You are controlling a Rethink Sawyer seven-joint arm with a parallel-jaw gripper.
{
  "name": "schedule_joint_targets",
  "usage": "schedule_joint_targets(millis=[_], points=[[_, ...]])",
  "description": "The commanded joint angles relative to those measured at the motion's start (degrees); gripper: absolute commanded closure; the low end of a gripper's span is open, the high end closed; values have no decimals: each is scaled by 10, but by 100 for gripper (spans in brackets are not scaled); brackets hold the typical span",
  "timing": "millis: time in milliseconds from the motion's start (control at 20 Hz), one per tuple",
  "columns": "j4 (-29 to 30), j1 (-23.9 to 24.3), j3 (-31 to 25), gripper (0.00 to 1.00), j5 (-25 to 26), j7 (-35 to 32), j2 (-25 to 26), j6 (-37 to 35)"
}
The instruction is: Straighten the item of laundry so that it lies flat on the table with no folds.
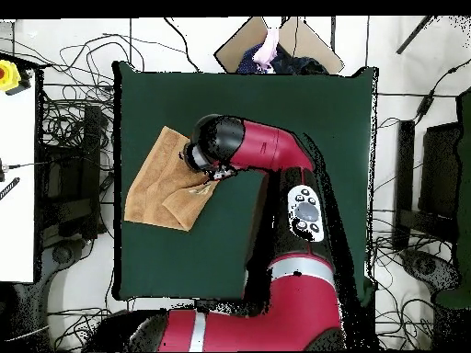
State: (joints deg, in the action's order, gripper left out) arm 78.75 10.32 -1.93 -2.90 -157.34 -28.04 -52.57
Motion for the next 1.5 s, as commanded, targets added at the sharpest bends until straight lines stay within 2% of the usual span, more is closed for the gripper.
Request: schedule_joint_targets(millis=[50, 300, 600, 1100, 1500], points=[[-45, 21, -73, 100, 34, 135, 26, -48], [-106, 40, -81, 100, 69, 172, 48, -92], [-170, 61, -96, 100, 97, 217, 87, -110], [-344, 82, -109, 100, 150, 312, 177, -196], [-372, 90, -97, 100, 152, 339, 202, -190]])
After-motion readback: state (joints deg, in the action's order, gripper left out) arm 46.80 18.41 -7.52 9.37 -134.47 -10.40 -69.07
